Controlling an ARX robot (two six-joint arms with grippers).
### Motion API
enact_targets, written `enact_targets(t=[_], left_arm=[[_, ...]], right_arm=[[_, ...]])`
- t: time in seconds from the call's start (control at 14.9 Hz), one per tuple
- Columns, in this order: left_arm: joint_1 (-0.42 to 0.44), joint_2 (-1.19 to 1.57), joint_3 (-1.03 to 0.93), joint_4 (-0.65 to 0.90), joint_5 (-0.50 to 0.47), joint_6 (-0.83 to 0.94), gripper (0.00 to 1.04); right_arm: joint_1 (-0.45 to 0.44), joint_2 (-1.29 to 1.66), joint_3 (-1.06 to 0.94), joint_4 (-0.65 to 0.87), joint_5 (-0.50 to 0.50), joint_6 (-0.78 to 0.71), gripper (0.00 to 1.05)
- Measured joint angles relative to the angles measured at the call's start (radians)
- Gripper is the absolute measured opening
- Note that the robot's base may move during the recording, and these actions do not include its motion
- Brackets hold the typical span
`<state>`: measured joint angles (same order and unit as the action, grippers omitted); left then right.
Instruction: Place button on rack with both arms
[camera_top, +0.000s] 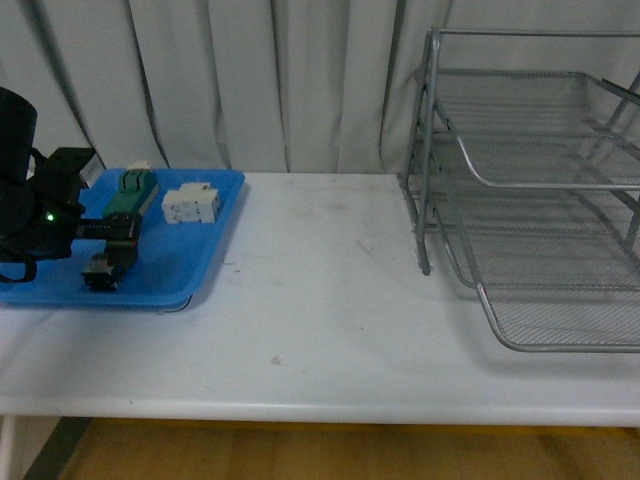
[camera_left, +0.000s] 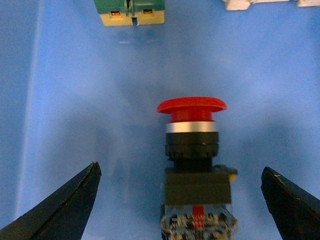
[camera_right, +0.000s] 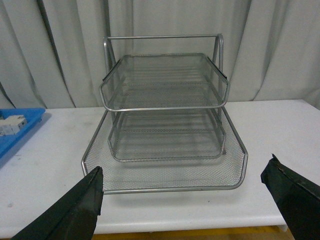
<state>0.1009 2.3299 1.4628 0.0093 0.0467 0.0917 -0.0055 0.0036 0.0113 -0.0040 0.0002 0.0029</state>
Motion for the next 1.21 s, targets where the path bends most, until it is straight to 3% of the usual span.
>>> enact_targets(t=[0.07,0.4,0.74,0.94,1.07,1.21], left_arm=[[0.001,0.076,0.068,0.001,-0.012,-0.041,0.94],[-0.013,0.066,0.029,0.064,-0.018,-0.058,0.4],[-0.034,-0.19,-0.252,0.214,0.04,-0.029,0.36],[-0.027,-0.556,-0.527,0.29,0.059,-0.016,0.36],[-0.027,-0.869,-0.789,0.227,0.034,-0.013,0.36],[-0.046,-1.048,-0.916,0.157,0.011,-0.013,0.36]], right_arm=[[0.0,0.0,0.0,0.0,0.0,0.0,0.98],[0.0,0.0,0.0,0.0,0.0,0.0,0.98],[0.0,0.0,0.0,0.0,0.0,0.0,0.98],[0.0,0.0,0.0,0.0,0.0,0.0,0.98],[0.0,0.0,0.0,0.0,0.0,0.0,0.98],[0.0,0.0,0.0,0.0,0.0,0.0,0.98]])
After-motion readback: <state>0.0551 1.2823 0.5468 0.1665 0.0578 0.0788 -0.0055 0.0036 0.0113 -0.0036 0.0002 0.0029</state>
